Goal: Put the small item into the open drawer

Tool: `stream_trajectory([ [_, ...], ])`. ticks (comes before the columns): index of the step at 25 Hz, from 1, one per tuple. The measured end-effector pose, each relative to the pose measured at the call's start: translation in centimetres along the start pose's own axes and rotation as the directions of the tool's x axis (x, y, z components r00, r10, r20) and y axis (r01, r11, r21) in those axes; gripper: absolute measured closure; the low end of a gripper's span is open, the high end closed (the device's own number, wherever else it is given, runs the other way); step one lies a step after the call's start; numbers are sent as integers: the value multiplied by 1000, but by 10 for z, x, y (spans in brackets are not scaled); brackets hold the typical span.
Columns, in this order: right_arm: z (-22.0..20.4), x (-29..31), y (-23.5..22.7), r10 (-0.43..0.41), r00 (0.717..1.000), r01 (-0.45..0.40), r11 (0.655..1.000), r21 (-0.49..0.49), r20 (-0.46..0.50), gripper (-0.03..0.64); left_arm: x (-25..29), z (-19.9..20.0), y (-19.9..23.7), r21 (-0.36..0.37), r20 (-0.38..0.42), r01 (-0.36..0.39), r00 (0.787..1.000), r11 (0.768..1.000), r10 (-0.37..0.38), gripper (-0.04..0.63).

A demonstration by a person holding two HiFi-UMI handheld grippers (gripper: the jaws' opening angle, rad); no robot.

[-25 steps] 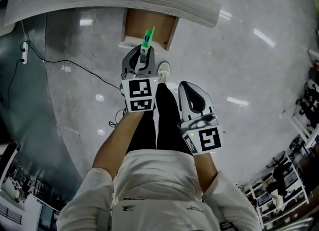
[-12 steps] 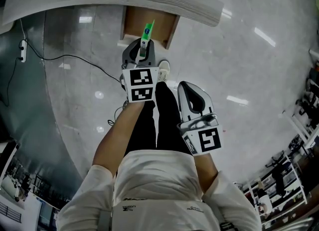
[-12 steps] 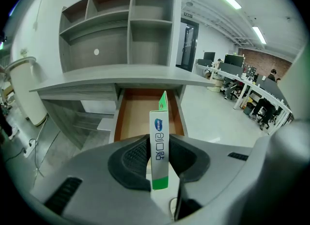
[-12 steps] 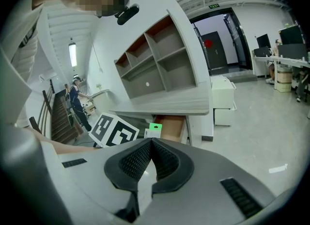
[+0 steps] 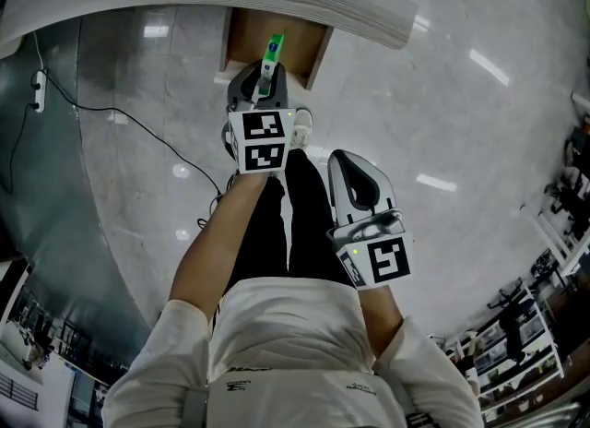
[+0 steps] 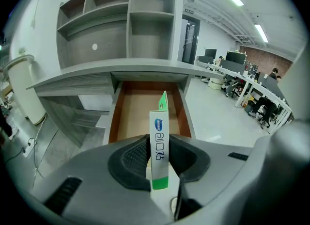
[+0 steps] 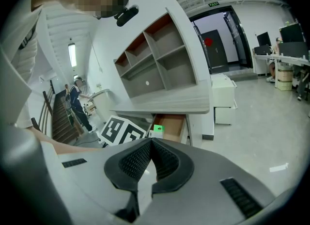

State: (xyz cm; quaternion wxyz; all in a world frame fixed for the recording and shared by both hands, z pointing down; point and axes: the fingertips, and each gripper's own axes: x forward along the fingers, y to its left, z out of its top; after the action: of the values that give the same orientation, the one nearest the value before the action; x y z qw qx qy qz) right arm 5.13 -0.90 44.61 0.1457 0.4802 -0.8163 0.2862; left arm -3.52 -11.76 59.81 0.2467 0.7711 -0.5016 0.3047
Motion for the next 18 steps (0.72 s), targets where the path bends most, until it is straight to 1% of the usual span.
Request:
stream_trajectory([
  [18, -1, -3, -7, -8, 1000, 9, 1000, 23, -11, 584, 29, -6, 5, -18, -27, -11, 1000, 1000, 10, 494],
])
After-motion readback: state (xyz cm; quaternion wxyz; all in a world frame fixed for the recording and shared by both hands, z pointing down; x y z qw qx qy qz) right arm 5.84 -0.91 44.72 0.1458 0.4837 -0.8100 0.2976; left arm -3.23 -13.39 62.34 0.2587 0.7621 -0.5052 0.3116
